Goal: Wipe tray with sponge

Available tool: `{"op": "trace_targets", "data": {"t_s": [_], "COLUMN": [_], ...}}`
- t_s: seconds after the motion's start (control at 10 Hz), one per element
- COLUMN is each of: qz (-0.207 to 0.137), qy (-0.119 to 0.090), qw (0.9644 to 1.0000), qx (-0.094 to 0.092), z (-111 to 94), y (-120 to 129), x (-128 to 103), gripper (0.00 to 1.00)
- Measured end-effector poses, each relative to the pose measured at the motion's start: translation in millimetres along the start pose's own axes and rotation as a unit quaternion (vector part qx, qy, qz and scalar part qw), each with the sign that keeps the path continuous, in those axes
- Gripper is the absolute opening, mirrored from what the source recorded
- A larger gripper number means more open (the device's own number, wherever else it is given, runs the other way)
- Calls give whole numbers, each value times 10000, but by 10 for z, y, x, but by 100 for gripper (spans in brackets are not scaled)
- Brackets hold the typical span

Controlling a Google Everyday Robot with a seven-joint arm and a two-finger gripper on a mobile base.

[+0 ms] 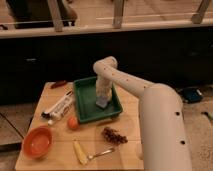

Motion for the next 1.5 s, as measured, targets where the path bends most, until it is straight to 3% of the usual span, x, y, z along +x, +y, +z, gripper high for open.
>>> {"op": "trace_targets", "data": {"t_s": [1.5], "qz": [-112], "qy": [-22], "qw": [9999], "qx": [68], "z": [-9], "y": [-52], "x": [6], "gripper": [0]}}
